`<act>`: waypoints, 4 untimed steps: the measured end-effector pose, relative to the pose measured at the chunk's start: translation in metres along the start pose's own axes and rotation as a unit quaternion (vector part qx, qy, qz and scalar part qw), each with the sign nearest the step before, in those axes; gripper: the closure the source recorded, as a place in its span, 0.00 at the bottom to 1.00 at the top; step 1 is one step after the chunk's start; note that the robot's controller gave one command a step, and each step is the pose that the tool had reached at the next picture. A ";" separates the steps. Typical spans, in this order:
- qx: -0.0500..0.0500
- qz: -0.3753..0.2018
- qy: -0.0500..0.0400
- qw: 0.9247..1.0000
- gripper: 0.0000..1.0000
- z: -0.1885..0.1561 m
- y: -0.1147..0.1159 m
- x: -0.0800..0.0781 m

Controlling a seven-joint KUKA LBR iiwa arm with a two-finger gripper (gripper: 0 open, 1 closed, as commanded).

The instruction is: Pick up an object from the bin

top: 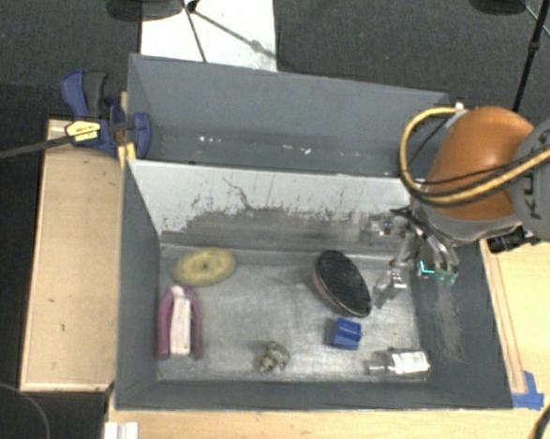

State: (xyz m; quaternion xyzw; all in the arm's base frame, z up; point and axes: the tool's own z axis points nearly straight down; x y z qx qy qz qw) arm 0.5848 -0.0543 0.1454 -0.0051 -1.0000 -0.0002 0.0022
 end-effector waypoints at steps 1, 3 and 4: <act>-0.001 0.050 -0.002 0.999 0.00 0.075 0.062 0.004; -0.001 0.269 -0.004 0.963 0.00 0.041 0.103 0.019; -0.002 0.390 -0.002 0.921 0.00 0.074 0.093 0.020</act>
Offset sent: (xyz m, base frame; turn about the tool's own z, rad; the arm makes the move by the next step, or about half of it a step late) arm -0.0042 0.0594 -0.0754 0.1041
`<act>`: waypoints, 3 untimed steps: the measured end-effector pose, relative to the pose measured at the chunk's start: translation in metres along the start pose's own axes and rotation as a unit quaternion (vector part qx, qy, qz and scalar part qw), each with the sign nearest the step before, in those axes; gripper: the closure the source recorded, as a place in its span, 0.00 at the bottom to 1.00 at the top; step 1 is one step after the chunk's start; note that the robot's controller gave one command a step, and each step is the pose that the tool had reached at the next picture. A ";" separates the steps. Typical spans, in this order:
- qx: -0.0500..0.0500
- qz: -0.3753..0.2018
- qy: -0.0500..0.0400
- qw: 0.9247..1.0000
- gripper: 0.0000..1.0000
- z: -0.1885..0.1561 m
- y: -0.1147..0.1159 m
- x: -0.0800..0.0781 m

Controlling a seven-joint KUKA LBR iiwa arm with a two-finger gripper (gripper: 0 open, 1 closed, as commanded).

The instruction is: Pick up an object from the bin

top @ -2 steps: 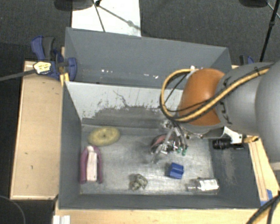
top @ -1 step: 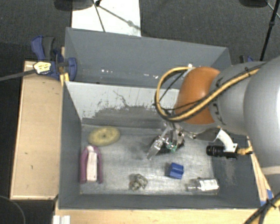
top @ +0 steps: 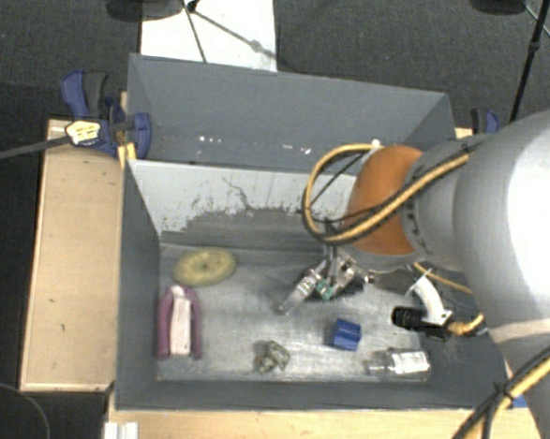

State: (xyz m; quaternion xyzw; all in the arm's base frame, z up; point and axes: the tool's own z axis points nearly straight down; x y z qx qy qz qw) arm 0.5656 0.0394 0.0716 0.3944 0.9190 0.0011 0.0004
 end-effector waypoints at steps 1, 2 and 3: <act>0.000 0.051 -0.002 0.999 0.00 -0.001 -0.002 0.011; -0.002 0.048 -0.001 0.999 1.00 -0.002 0.001 0.012; -0.001 0.045 -0.001 0.999 1.00 -0.039 0.001 0.011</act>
Offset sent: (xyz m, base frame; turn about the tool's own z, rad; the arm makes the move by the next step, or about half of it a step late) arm -0.0109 0.0078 -0.0016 0.1028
